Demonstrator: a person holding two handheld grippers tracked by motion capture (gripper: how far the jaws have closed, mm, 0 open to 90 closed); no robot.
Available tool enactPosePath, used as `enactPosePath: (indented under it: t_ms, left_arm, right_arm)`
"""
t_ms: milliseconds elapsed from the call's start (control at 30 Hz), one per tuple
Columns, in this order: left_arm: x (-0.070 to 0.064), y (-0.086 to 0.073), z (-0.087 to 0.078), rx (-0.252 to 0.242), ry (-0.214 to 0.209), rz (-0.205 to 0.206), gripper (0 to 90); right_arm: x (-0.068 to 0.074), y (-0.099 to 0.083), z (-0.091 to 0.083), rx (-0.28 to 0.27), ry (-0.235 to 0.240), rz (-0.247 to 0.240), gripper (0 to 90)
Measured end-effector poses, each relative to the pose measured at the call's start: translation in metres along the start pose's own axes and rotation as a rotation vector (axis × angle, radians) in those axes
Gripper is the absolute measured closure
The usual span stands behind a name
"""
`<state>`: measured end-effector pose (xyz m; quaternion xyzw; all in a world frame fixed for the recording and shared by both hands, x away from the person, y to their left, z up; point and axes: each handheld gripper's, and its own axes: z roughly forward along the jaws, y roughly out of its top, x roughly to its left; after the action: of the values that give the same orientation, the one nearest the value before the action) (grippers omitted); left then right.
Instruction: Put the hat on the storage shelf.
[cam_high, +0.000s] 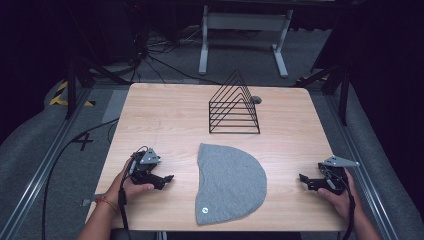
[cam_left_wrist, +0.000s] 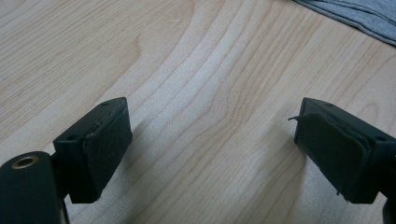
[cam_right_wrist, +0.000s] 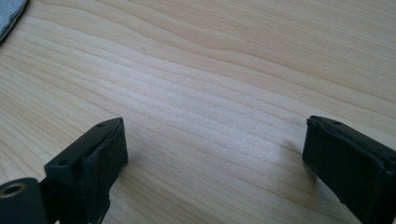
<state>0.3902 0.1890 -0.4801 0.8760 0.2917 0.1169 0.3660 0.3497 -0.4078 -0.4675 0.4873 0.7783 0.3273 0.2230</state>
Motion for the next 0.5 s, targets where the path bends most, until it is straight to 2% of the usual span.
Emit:
enactPosePath:
  t_ms: [333,367,500]
  left_arm:
    - [-0.0013,-0.0001,-0.0007,0.005,0.007,-0.013,11.3]
    - [-0.001,0.0001,-0.0002,0.001,0.018,-0.022,11.3]
    - [0.0005,0.0016,-0.0007,0.018,0.025,-0.032,10.7]
  right_arm:
    - [0.0003,-0.0003,-0.0001,-0.002,-0.003,0.001,6.6]
    - [0.0003,-0.0004,-0.0002,-0.002,-0.004,0.002,6.6]
    - [0.0008,-0.0007,-0.0009,-0.001,-0.015,0.01,7.2]
